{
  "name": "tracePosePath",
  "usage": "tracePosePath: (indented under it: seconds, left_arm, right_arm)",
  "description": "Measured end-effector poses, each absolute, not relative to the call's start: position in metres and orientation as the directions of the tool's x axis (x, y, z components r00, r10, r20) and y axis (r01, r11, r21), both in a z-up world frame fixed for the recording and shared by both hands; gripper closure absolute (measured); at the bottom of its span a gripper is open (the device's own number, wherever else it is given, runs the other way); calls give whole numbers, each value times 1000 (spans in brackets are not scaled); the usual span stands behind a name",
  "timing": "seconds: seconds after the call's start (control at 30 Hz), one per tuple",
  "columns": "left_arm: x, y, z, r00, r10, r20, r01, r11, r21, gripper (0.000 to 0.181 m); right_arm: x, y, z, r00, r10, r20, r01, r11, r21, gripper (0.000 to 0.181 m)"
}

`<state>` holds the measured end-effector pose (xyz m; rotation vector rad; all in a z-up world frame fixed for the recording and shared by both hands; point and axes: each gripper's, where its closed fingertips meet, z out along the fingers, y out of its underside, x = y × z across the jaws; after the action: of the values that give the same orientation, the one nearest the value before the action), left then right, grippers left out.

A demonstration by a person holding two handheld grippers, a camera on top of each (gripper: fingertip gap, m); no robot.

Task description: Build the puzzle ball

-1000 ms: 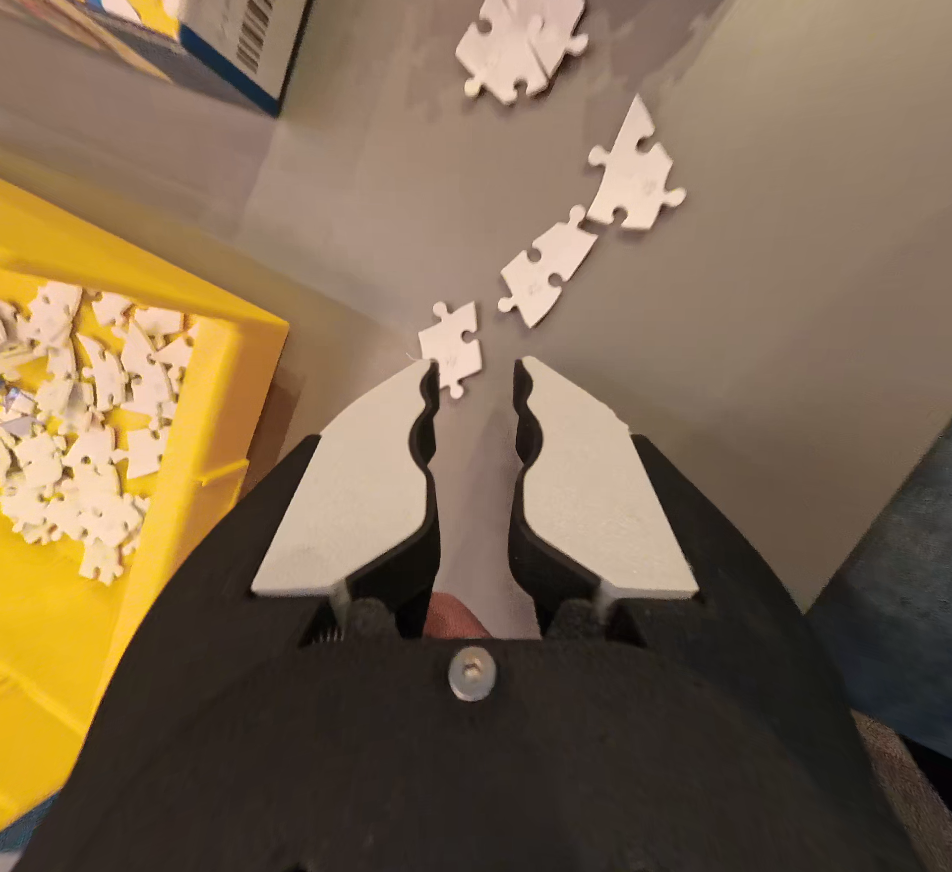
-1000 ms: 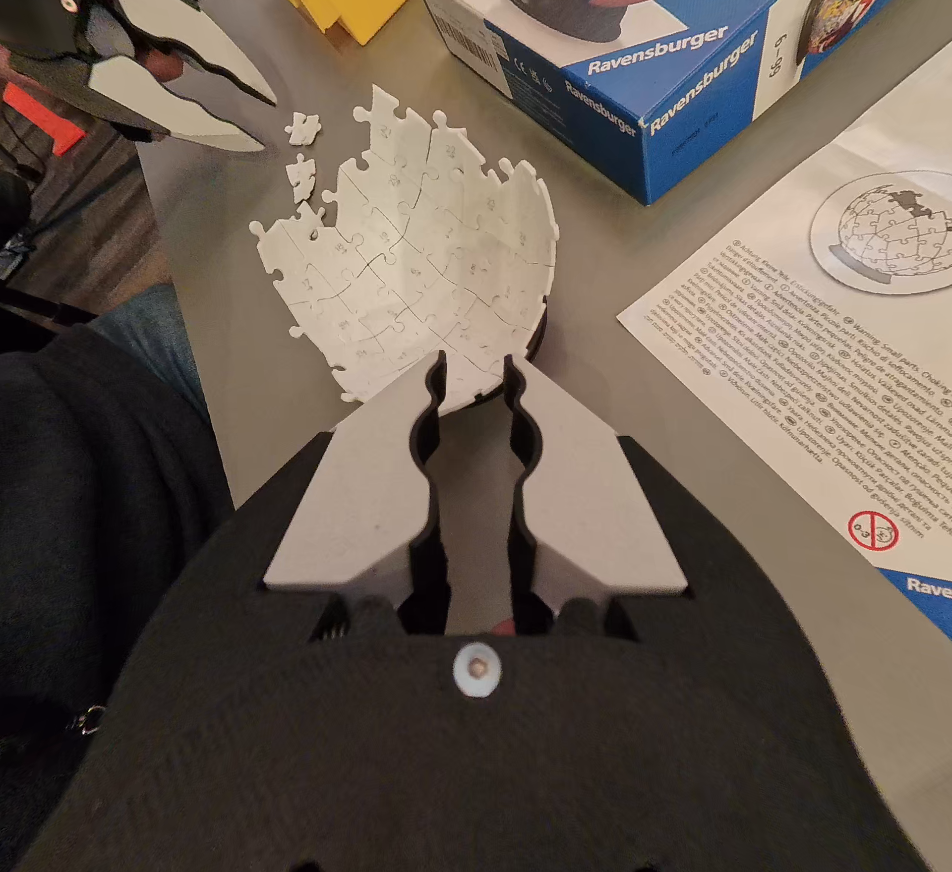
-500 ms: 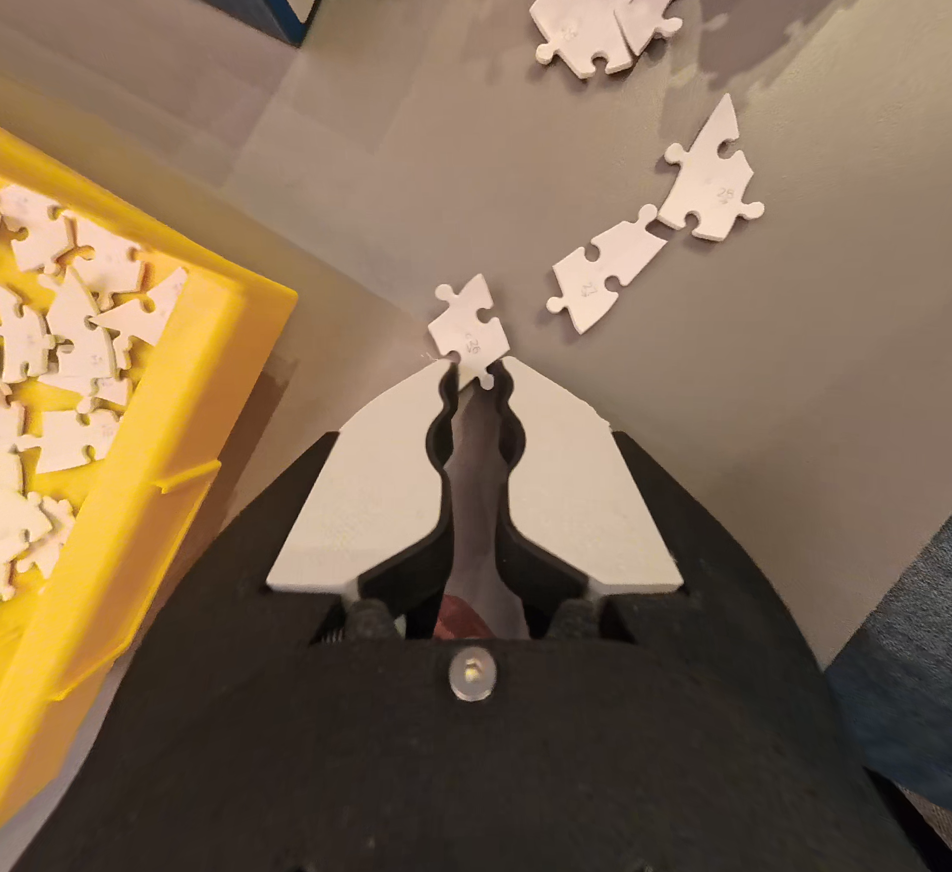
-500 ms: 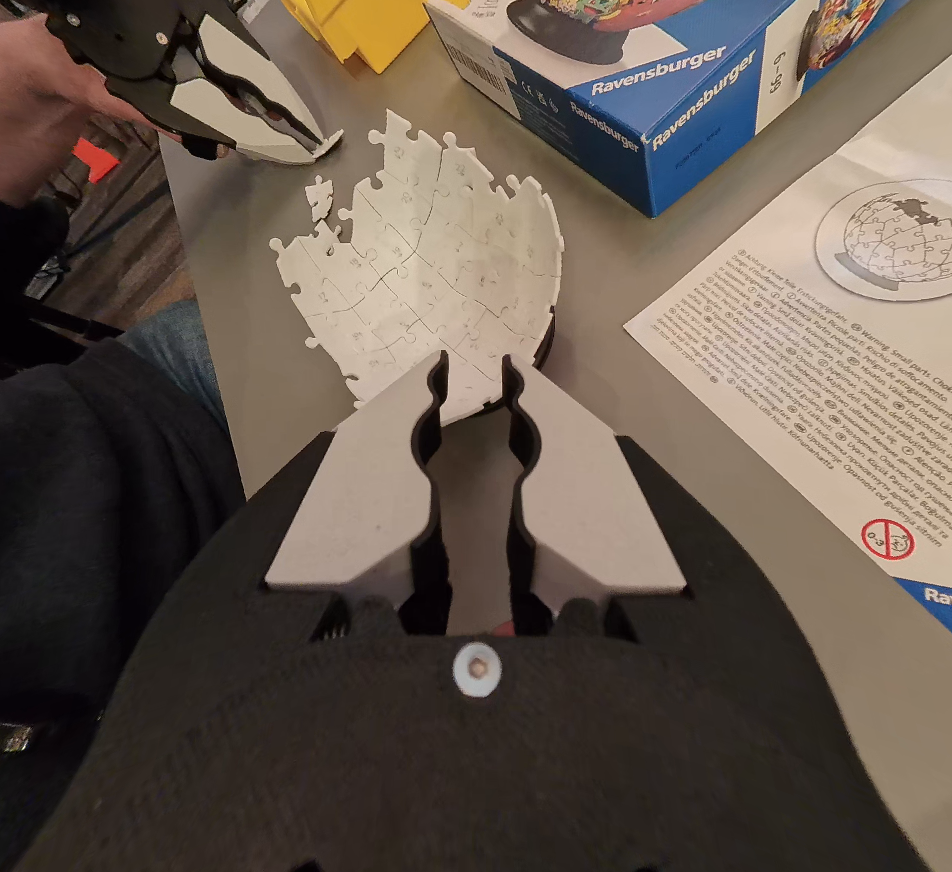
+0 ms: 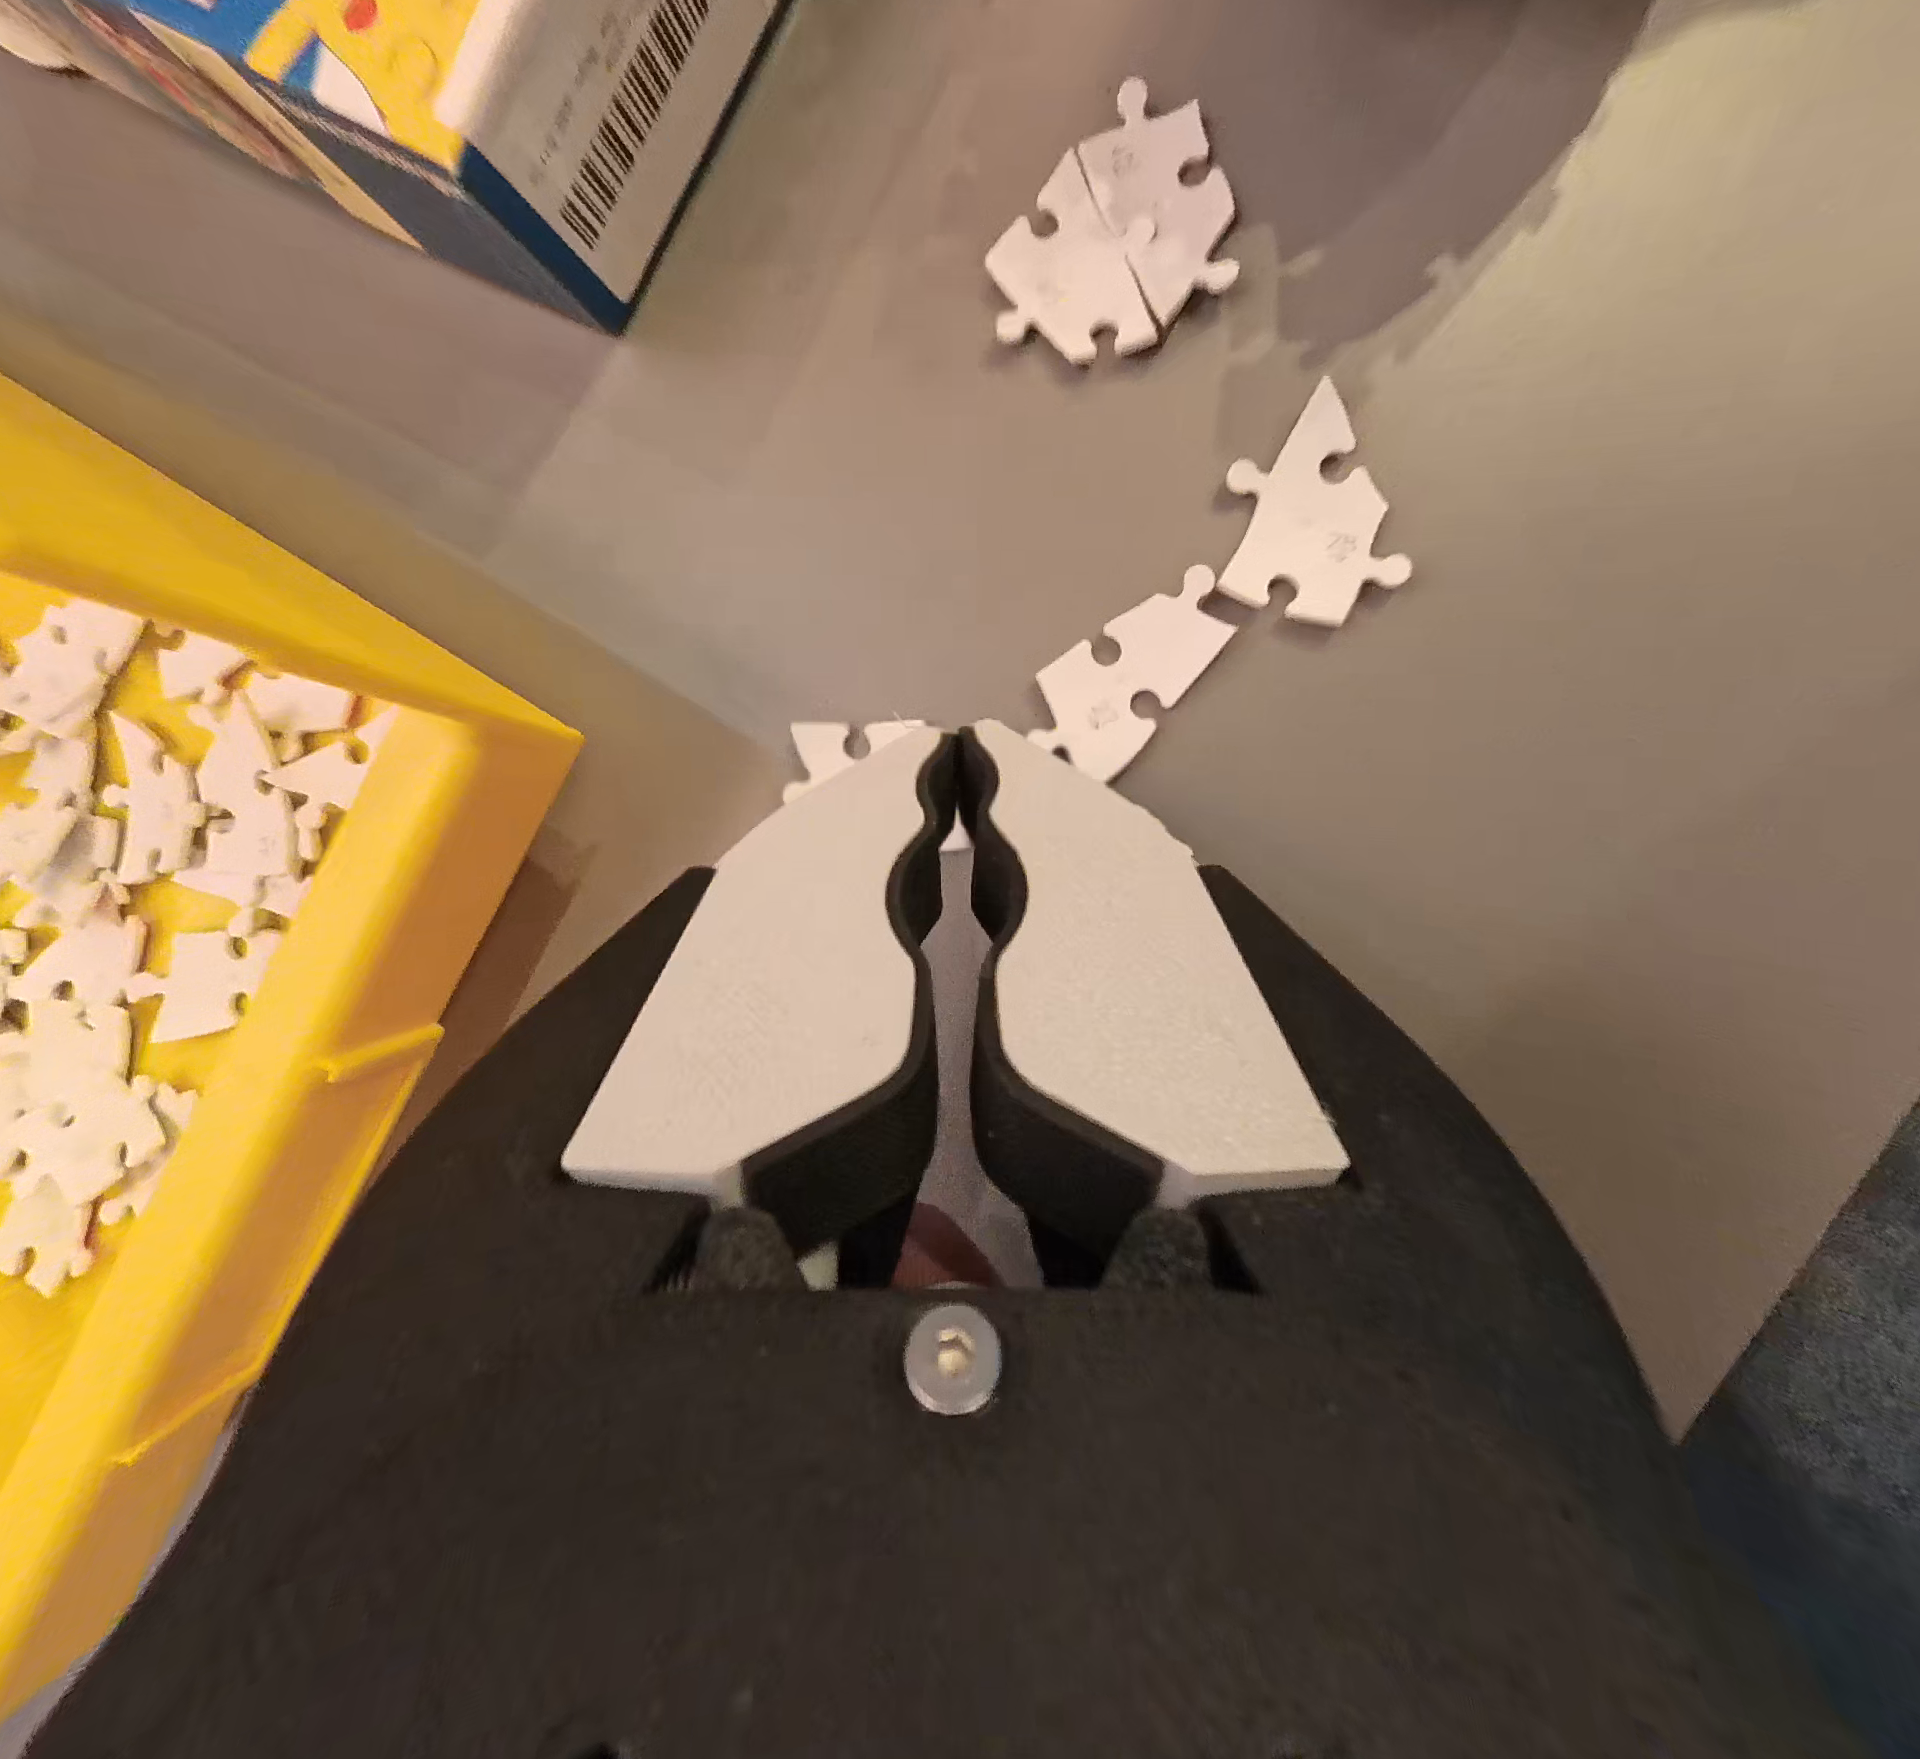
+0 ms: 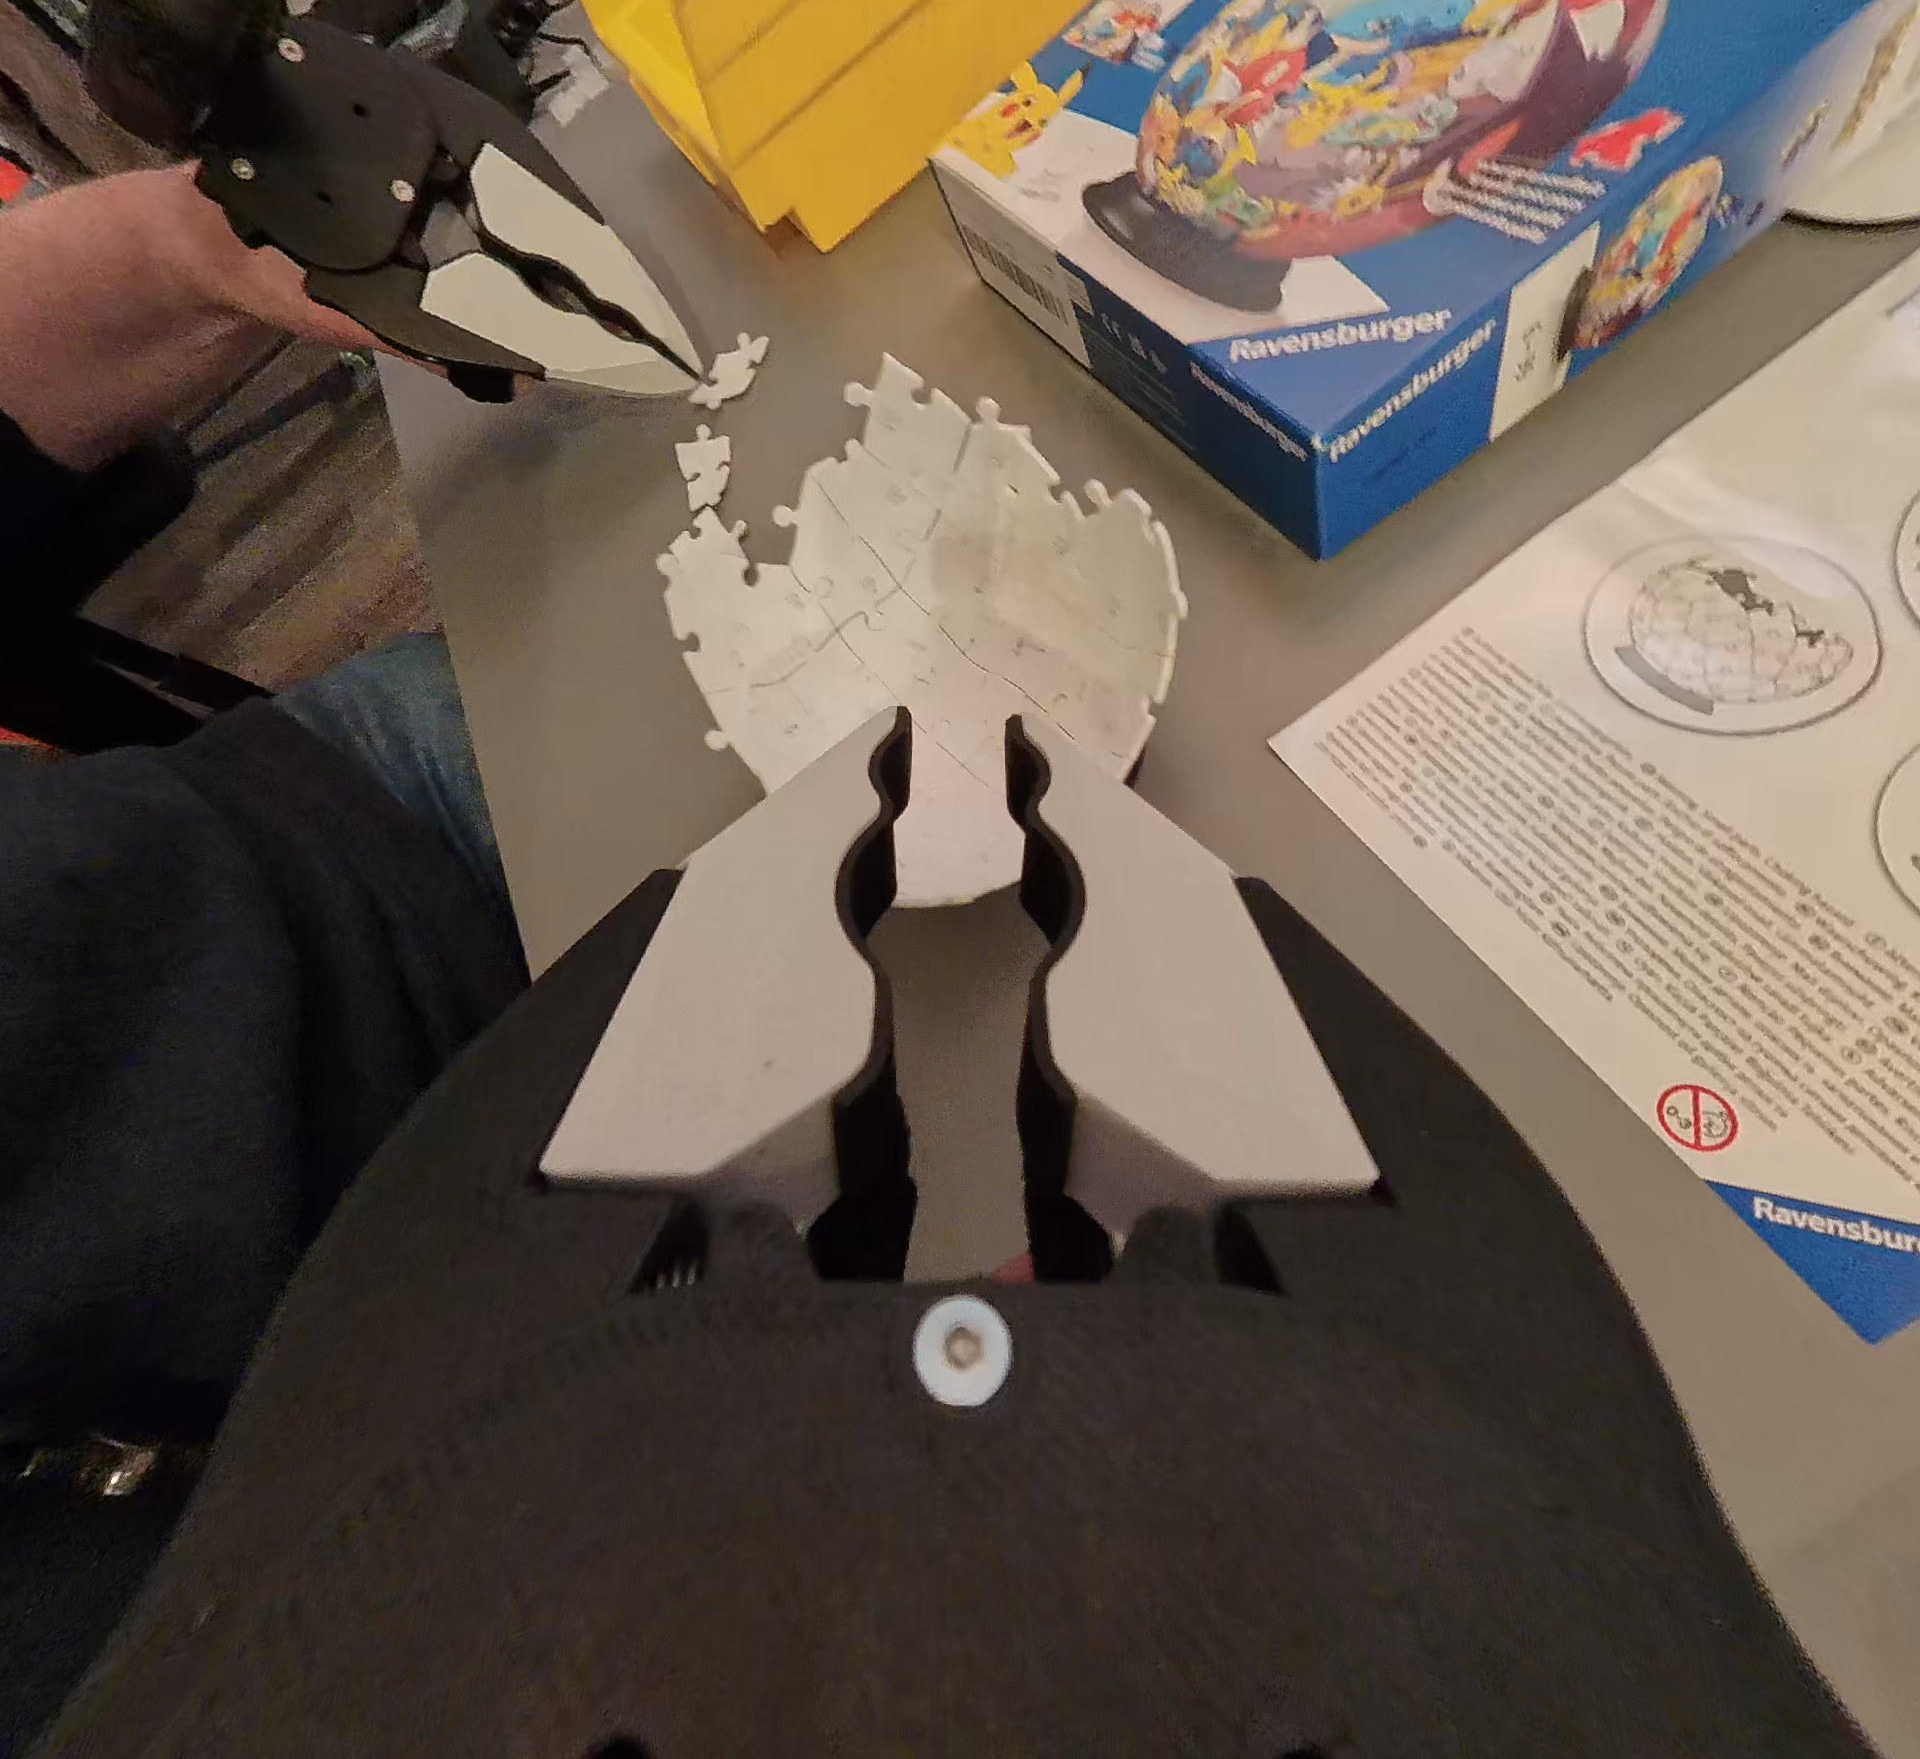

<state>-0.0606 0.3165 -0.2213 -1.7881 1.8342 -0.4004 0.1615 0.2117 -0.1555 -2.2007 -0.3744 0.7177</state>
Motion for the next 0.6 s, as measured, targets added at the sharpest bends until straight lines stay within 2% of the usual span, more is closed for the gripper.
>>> tracePosePath:
  seconds: [0.1,0.13,0.2,0.33,0.5,0.6]
  left_arm:
    - [-63,330,-215,72,-967,-243,-827,78,-557,181]
    - [-64,335,-212,100,-966,-238,-819,55,-571,177]
    - [-69,341,-215,135,-973,-188,-833,-9,-553,155]
    - [-73,339,-232,162,-981,-111,-861,-86,-501,143]
    - [-66,337,-234,206,-977,-57,-836,-145,-530,151]
    - [-63,336,-234,209,-977,-44,-820,-150,-552,162]
  right_arm:
    - [154,211,-145,790,498,-357,55,-637,-769,165]
    - [152,211,-142,787,505,-356,58,-634,-771,165]
    - [149,210,-141,783,512,-354,64,-633,-772,165]
    - [148,210,-141,778,507,-371,45,-633,-773,165]
    - [148,211,-140,777,506,-375,35,-630,-776,165]
    - [149,212,-140,775,507,-377,32,-627,-778,166]
